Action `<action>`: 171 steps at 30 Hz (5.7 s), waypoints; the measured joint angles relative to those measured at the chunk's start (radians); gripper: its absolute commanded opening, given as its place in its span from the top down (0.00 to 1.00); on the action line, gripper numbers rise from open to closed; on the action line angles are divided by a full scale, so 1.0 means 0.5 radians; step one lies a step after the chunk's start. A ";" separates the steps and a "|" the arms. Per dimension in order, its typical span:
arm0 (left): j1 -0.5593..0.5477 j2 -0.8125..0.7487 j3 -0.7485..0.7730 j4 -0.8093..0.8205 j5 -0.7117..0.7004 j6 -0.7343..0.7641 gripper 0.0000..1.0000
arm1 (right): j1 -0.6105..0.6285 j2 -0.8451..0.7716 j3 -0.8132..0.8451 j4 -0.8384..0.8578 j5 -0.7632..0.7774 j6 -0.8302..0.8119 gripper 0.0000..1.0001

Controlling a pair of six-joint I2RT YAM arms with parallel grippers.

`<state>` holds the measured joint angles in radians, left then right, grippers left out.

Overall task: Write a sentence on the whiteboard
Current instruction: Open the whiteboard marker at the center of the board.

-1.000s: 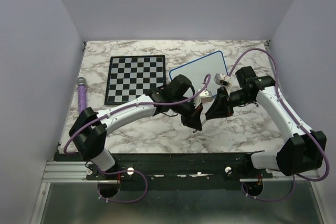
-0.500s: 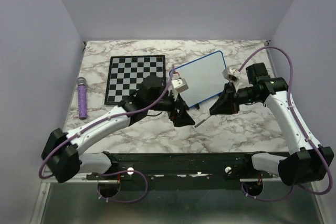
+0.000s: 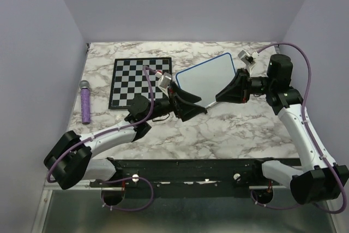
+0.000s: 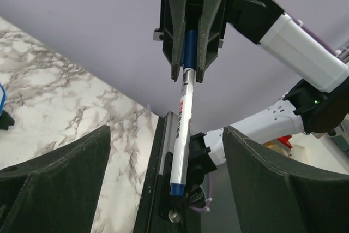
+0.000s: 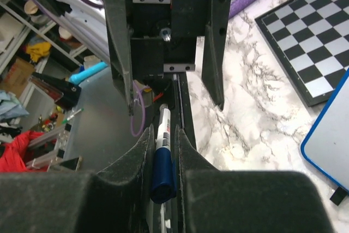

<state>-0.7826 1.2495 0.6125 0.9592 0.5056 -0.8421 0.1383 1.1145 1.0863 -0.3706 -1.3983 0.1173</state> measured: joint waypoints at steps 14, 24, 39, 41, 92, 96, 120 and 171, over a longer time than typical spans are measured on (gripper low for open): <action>-0.102 0.327 0.189 0.393 0.049 -0.270 0.37 | 0.023 -0.004 -0.193 0.774 0.114 0.763 1.00; -0.106 0.349 0.208 0.352 0.075 -0.263 0.47 | 0.024 -0.003 -0.193 0.820 0.164 0.793 0.99; -0.105 0.341 0.334 -0.113 0.119 -0.063 0.62 | 0.042 0.012 -0.192 0.652 0.223 0.615 1.00; -0.105 0.336 0.335 -0.157 0.126 -0.043 0.63 | 0.048 0.012 -0.192 0.632 0.223 0.601 1.00; -0.044 0.364 0.335 -0.110 0.270 -0.134 0.67 | 0.060 0.064 -0.182 0.542 0.222 0.551 0.99; -0.044 0.370 0.334 -0.095 0.270 -0.136 0.79 | 0.060 0.064 -0.182 0.543 0.222 0.552 0.99; -0.033 0.374 0.327 -0.077 0.291 -0.142 0.47 | 0.061 0.063 -0.182 0.546 0.233 0.560 0.99; -0.026 -0.300 0.297 -1.817 0.082 1.002 1.00 | 0.146 0.069 0.098 -0.471 0.279 -1.194 0.00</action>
<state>-0.7956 1.0996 0.7609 0.0509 0.5465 -0.3412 0.2115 1.1488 1.1351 -0.6060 -1.2587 -0.4797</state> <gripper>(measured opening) 0.164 0.998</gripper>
